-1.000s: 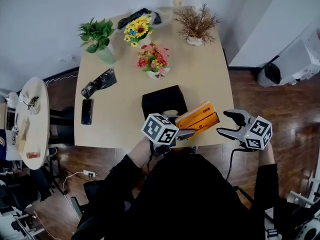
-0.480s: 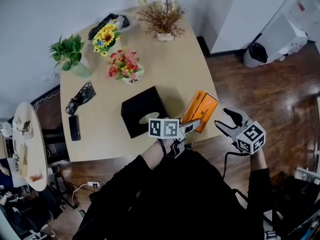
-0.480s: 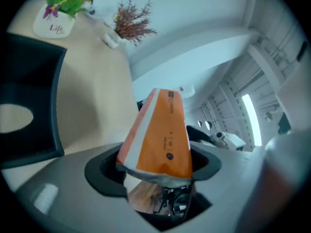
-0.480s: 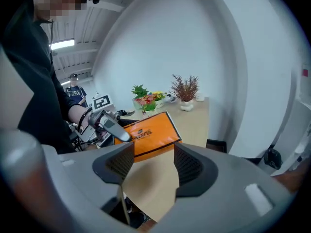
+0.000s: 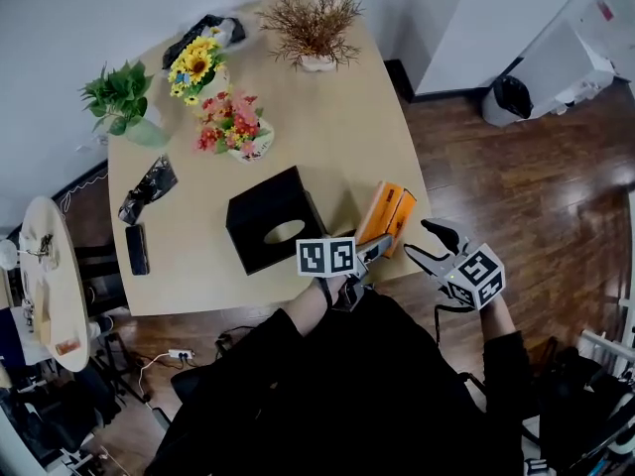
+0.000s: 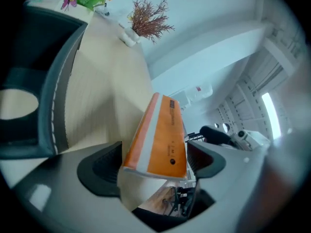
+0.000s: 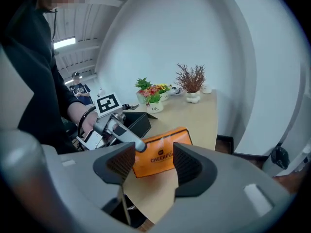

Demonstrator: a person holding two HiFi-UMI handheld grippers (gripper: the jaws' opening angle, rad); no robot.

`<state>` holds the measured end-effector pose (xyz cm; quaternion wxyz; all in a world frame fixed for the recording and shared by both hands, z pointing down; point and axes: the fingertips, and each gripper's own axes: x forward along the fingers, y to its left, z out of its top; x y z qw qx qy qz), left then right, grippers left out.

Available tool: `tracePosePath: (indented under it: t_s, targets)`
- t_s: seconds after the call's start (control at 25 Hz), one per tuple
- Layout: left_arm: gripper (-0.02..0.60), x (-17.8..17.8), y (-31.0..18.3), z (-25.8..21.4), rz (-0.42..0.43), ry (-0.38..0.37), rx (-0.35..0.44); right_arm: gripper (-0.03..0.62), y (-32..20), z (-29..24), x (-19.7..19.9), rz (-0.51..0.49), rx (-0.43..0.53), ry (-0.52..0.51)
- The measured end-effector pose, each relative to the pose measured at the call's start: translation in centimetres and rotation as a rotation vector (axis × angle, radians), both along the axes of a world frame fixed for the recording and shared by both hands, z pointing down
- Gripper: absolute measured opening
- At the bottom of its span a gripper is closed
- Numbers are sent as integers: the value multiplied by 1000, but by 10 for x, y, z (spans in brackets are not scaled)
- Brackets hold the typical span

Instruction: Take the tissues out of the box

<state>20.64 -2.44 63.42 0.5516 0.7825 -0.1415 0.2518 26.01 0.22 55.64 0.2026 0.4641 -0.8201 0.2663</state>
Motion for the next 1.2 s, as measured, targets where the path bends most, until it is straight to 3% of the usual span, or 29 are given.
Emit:
tracePosePath:
  t_s: [0.24, 0.4, 0.6, 0.72, 0.96, 1.08, 1.2]
  targets:
    - [411, -22, 2, -39, 23, 41, 89, 233, -17, 13, -18, -51, -2, -9]
    - [411, -41, -3, -60, 61, 55, 224, 233, -25, 15, -23, -55, 3, 0]
    - [408, -69, -24, -82, 29, 58, 333, 233, -25, 12, -24, -41, 1, -4]
    - [408, -85, -34, -92, 35, 24, 424, 232, -25, 4, -28, -31, 17, 3]
    - [407, -129, -57, -115, 91, -133, 748, 224, -43, -49, -58, 6, 177, 58]
    - [401, -156, -70, -137, 4, -166, 807, 194, -58, -84, -88, 13, 252, 32]
    - [347, -187, -84, -175, -129, -186, 913, 149, -75, -126, -115, 51, 347, -26]
